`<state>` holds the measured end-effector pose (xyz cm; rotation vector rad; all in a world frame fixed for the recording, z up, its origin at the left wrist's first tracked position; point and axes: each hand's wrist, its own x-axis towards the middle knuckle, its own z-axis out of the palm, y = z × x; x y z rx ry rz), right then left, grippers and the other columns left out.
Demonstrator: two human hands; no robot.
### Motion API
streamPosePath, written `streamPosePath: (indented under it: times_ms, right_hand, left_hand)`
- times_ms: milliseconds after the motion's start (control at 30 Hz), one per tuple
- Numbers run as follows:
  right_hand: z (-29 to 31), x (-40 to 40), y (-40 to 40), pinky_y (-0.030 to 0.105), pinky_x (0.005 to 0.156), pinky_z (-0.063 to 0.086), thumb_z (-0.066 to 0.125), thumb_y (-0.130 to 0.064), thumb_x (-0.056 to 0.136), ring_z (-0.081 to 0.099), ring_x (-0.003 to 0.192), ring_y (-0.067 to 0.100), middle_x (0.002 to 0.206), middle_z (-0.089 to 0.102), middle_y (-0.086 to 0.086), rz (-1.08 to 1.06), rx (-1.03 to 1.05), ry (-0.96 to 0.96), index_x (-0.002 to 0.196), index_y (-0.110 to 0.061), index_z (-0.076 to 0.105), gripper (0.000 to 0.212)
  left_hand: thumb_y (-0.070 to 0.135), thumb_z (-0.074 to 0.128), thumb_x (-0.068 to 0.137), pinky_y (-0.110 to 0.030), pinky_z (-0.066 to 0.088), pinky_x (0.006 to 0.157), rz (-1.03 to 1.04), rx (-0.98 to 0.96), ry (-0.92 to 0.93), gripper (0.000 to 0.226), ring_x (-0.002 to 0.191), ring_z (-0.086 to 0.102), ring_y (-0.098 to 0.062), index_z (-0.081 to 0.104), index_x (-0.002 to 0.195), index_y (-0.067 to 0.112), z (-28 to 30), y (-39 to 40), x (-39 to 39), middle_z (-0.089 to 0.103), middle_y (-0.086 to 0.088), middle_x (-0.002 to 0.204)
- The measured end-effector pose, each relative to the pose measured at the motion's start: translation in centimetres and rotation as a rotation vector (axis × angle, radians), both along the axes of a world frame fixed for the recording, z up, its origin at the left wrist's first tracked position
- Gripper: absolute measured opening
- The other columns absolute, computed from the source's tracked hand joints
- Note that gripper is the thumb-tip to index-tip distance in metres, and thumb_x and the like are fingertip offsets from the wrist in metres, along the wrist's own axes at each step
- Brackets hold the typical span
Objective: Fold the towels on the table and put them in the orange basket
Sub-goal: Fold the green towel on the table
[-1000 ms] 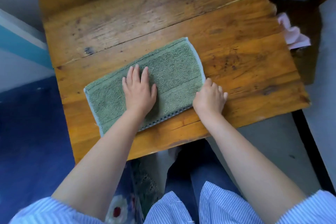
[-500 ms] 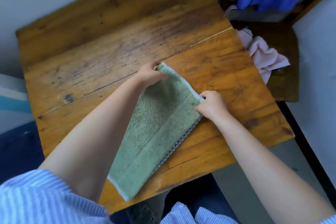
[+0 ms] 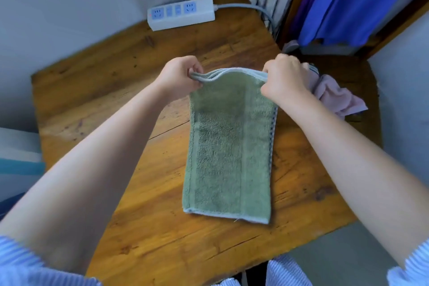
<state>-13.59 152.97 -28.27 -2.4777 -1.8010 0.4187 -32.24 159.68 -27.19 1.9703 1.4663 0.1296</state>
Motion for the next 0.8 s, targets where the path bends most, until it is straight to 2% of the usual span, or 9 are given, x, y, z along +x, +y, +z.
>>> streamPosePath:
  times_ms: [67, 167, 233, 300, 367, 500, 600, 733, 800]
  right_hand:
    - [0.8, 0.0, -0.6, 0.039, 0.088, 0.034, 0.057, -0.004, 0.077, 0.045, 0.110, 0.033, 0.111, 0.053, 0.012, 0.079, 0.074, 0.012, 0.103, -0.012, 0.064, 0.028]
    - [1.1, 0.1, -3.2, 0.034, 0.075, 0.028, 0.056, 0.002, 0.074, 0.046, 0.103, 0.034, 0.102, 0.053, 0.013, 0.170, 0.138, 0.095, 0.096, -0.009, 0.063, 0.026]
    - [0.8, 0.0, -5.5, 0.031, 0.071, 0.025, 0.057, 0.004, 0.073, 0.046, 0.097, 0.032, 0.096, 0.052, 0.012, 0.251, 0.126, 0.126, 0.089, -0.008, 0.061, 0.020]
    - [0.2, -0.6, -8.2, 0.032, 0.069, 0.028, 0.058, 0.007, 0.072, 0.046, 0.093, 0.032, 0.093, 0.052, 0.013, 0.338, 0.085, 0.159, 0.085, -0.005, 0.060, 0.018]
    - [-0.7, -1.4, -11.1, 0.035, 0.071, 0.033, 0.056, 0.013, 0.068, 0.046, 0.091, 0.034, 0.090, 0.053, 0.017, 0.389, 0.039, 0.199, 0.082, -0.002, 0.059, 0.020]
    - [-2.5, -2.9, -15.8, 0.033, 0.070, 0.032, 0.052, 0.020, 0.060, 0.047, 0.087, 0.032, 0.083, 0.054, 0.016, 0.382, -0.014, 0.211, 0.074, -0.002, 0.056, 0.027]
    - [-3.4, -4.0, -19.0, 0.038, 0.064, 0.039, 0.055, 0.025, 0.050, 0.051, 0.077, 0.036, 0.075, 0.054, 0.016, 0.405, 0.029, 0.204, 0.068, -0.003, 0.056, 0.033]
    - [-5.0, -5.0, -21.3, 0.033, 0.070, 0.031, 0.055, 0.022, 0.052, 0.052, 0.081, 0.037, 0.079, 0.055, 0.017, 0.369, 0.004, 0.134, 0.074, -0.003, 0.058, 0.034]
    - [-5.8, -5.5, -21.9, 0.035, 0.068, 0.036, 0.055, 0.025, 0.048, 0.054, 0.076, 0.039, 0.076, 0.056, 0.017, 0.354, 0.067, 0.107, 0.072, -0.002, 0.059, 0.036]
  left_hand:
    - [-0.004, 0.061, 0.077, -0.023, 0.030, 0.062, -0.089, 0.143, 0.108, 0.014, 0.076, 0.042, -0.018, 0.058, 0.088, 0.004, 0.3, -0.4, -1.1, 0.048, -0.002, 0.083]
    - [-0.004, 0.061, 0.075, -0.026, 0.030, 0.066, -0.238, 0.236, 0.144, 0.015, 0.081, 0.047, -0.024, 0.053, 0.084, 0.006, 0.1, -2.4, -3.1, 0.051, -0.007, 0.085]
    - [0.001, 0.062, 0.077, -0.031, 0.033, 0.065, -0.353, 0.256, 0.162, 0.016, 0.084, 0.052, -0.029, 0.050, 0.086, 0.009, -0.3, -4.4, -4.3, 0.057, -0.013, 0.089]
    - [0.009, 0.062, 0.080, -0.032, 0.037, 0.065, -0.464, 0.276, 0.199, 0.019, 0.088, 0.054, -0.030, 0.054, 0.097, 0.005, -0.8, -6.7, -5.4, 0.060, -0.014, 0.095]
    - [0.015, 0.059, 0.084, -0.033, 0.041, 0.067, -0.581, 0.267, 0.288, 0.023, 0.094, 0.055, -0.029, 0.055, 0.104, 0.005, -1.4, -9.0, -6.4, 0.060, -0.012, 0.101]
    - [0.023, 0.052, 0.088, -0.032, 0.043, 0.078, -0.823, 0.246, 0.445, 0.025, 0.104, 0.052, -0.023, 0.051, 0.110, 0.013, -2.9, -12.9, -7.5, 0.058, -0.003, 0.108]
    - [0.025, 0.049, 0.089, -0.032, 0.044, 0.082, -0.881, 0.241, 0.461, 0.028, 0.105, 0.051, -0.022, 0.049, 0.115, 0.015, -4.0, -15.4, -8.5, 0.058, -0.002, 0.110]
    - [0.021, 0.046, 0.088, -0.033, 0.041, 0.085, -0.856, 0.264, 0.472, 0.028, 0.107, 0.051, -0.024, 0.047, 0.115, 0.013, -5.7, -17.7, -9.4, 0.056, -0.004, 0.111]
    - [0.019, 0.045, 0.088, -0.033, 0.041, 0.084, -0.820, 0.260, 0.490, 0.027, 0.108, 0.050, -0.024, 0.046, 0.115, 0.014, -6.7, -18.6, -9.4, 0.055, -0.004, 0.113]
